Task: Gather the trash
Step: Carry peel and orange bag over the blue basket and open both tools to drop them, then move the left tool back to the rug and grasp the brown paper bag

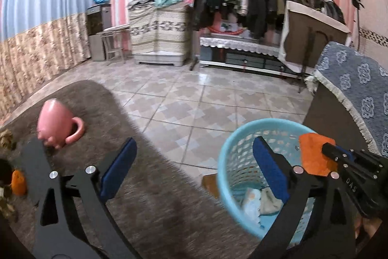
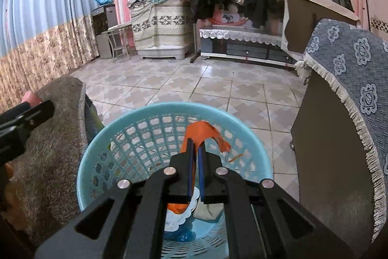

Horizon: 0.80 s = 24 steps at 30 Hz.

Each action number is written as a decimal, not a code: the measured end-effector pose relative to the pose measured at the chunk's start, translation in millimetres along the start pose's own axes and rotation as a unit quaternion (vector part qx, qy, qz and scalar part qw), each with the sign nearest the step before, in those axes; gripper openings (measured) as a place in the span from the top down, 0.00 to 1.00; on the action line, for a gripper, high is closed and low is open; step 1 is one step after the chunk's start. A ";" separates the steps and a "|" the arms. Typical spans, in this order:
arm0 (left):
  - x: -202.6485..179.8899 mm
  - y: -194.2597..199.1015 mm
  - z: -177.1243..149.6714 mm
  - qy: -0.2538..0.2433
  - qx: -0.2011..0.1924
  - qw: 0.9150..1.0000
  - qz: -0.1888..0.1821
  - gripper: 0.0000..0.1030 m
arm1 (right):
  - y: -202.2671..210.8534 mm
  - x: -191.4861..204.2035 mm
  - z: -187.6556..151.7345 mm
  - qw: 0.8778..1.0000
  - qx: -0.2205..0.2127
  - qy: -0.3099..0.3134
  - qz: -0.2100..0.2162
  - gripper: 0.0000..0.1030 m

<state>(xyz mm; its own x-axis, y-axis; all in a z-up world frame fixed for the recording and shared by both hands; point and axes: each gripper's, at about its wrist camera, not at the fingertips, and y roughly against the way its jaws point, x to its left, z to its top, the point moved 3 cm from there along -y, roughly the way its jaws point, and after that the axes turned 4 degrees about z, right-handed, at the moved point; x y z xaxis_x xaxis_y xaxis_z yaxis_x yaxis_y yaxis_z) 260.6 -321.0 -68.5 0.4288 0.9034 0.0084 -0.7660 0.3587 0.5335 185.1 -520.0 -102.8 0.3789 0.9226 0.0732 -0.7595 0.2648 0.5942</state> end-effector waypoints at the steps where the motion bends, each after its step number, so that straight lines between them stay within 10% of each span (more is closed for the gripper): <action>1: 7.4 1.8 -2.1 0.005 0.002 1.000 0.006 0.09 | -3.9 4.0 -1.6 1.000 0.008 0.006 -0.002 0.96; 8: 50.8 19.6 -12.3 0.036 0.007 0.998 0.046 0.06 | -19.9 12.2 -12.4 0.998 0.056 0.017 -0.010 0.91; 12: 71.8 30.9 -22.6 0.051 0.011 0.997 0.061 0.06 | -14.3 18.0 -13.5 0.998 0.049 0.019 -0.019 0.51; 24: 140.6 78.0 -53.5 0.071 0.010 0.990 0.123 0.05 | 13.3 36.8 -11.8 0.999 0.011 0.022 -0.026 0.13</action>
<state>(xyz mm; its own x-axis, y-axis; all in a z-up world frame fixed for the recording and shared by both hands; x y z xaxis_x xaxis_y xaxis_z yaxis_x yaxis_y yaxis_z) 235.5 -153.4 -71.0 0.1584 0.9871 0.0220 -0.8290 0.1208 0.5461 182.7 -479.3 -101.7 0.3930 0.9195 0.0062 -0.7272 0.3067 0.6142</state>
